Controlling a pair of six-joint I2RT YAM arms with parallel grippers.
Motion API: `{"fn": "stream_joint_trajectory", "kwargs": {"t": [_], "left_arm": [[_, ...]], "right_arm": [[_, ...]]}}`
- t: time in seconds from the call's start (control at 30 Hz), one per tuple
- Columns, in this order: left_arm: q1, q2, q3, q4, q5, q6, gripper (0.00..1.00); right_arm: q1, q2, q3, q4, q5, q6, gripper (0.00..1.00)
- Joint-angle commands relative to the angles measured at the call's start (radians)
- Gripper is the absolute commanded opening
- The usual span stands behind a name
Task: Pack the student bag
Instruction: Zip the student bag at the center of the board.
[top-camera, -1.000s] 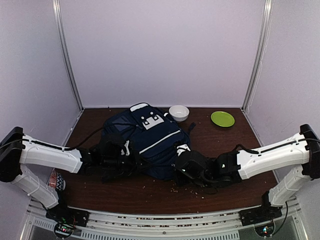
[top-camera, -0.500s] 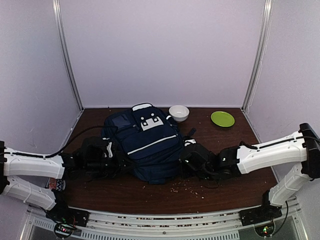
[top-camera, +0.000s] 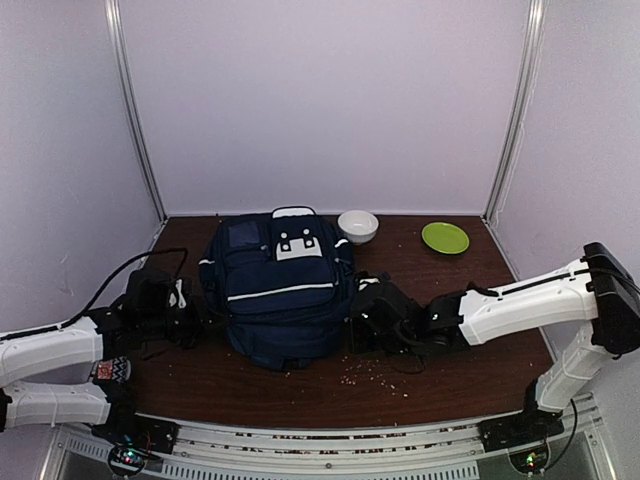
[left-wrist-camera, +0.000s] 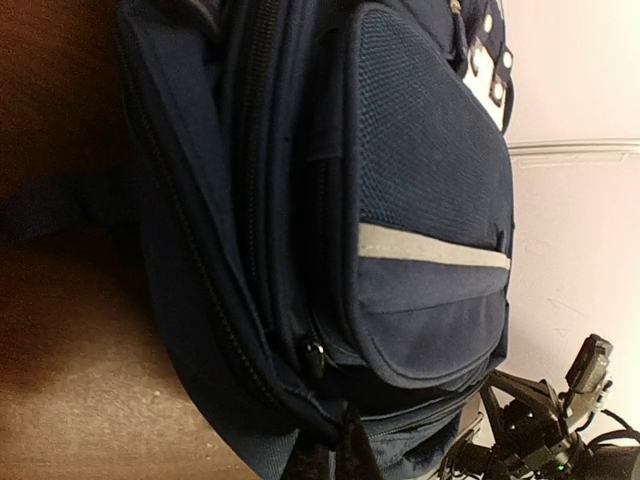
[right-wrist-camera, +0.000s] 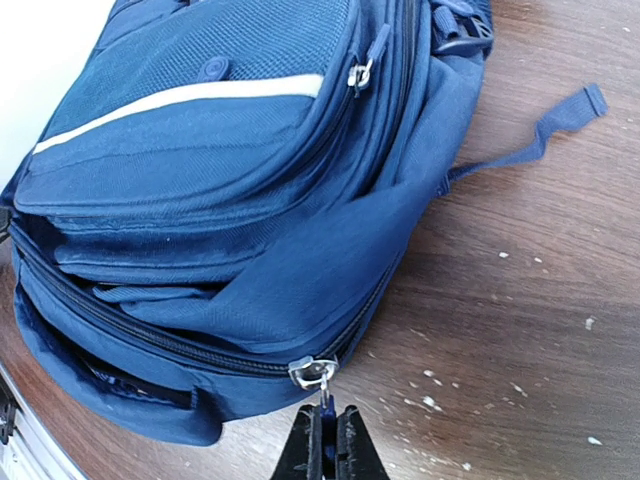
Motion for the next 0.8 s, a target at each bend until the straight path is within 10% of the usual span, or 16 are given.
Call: {"fn": "stream_joint_trajectory", "kwargs": {"t": [0.0,0.57,0.77], "left_arm": [[0.144,0.019,0.019,0.007,-0.1,0.105,0.0],[0.313,0.238,0.216,0.026,0.063,0.226,0.0],[0.235,-0.043,0.185,-0.204,-0.007,0.247,0.8]], "right_arm": [[-0.037,0.03,0.022,-0.084,0.085,0.006,0.0],[-0.051,0.063,0.072,-0.048,0.019,-0.015,0.0],[-0.042,0.037,0.094,-0.04,-0.041,-0.024,0.0]]}}
